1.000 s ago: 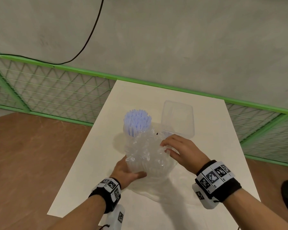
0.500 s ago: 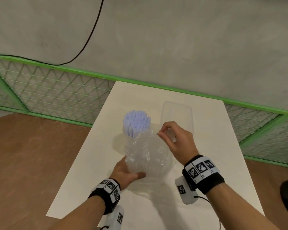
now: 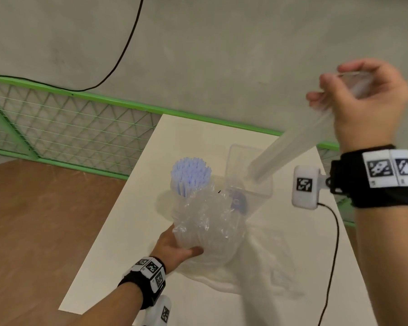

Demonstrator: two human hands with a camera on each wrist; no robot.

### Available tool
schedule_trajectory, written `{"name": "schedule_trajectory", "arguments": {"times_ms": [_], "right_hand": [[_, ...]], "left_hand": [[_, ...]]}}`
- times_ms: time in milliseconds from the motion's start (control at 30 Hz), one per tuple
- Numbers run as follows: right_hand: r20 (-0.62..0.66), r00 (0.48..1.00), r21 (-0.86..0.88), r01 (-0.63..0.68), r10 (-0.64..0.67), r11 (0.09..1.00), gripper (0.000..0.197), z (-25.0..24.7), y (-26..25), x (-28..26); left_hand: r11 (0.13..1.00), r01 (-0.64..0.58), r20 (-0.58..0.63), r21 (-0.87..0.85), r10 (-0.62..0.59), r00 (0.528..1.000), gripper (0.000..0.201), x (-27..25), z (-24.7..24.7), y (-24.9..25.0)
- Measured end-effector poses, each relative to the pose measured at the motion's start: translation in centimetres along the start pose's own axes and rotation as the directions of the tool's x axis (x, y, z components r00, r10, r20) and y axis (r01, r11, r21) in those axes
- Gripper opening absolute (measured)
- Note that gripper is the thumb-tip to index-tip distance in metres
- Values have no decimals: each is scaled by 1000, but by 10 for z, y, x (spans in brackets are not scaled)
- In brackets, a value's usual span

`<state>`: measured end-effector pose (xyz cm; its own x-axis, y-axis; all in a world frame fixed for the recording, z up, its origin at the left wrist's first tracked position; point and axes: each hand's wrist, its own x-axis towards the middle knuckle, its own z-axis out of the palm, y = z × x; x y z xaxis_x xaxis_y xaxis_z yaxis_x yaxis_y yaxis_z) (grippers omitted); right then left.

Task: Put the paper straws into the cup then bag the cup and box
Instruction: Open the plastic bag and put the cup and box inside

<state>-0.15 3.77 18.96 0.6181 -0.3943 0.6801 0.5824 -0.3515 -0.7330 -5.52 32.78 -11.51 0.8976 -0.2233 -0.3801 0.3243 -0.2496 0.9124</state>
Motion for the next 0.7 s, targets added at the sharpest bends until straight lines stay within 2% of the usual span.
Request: {"name": "schedule_trajectory", "arguments": {"times_ms": [67,167,233,400,467,500,567,600,633,700], "right_hand": [[15,1000,4,-1,1,1000,18,0,11,17],[133,983,-70,-117,126,991,17,10,56,22],[215,950,-133,-203,228,970,18,15,91,13],[247,865,-305,-359,437,882,15,16,152,-23],[317,810,-499,-300,494,813,7,11,168,-35],[368,772,-607,-223,518,763,3,8,174,-39],[505,644,-752,0,575,660,21,4,184,-45],[533,588,-791,91,609,605,31,2,186,-45],[530,565,-821,157,632,548,39,3,186,-45],[488,592,-860,200,641,470,48,5,179,-41]], "left_hand": [[1000,-5,-8,-4,5,1000,61,-2,0,1],[1000,-19,-1,-8,19,1000,60,-4,0,2],[1000,-27,0,-6,27,1000,62,-4,0,2],[1000,-17,6,-13,17,1000,67,-4,-1,1],[1000,-6,-1,-12,6,1000,64,-4,0,2],[1000,-2,-7,-12,2,1000,63,-5,0,2],[1000,2,-13,-20,-2,1000,62,-6,2,3],[1000,3,-15,-24,-3,1000,62,-6,2,3],[1000,5,-15,-30,-5,1000,62,-6,2,2],[999,5,-14,-39,-5,1000,61,-7,2,2]]}}
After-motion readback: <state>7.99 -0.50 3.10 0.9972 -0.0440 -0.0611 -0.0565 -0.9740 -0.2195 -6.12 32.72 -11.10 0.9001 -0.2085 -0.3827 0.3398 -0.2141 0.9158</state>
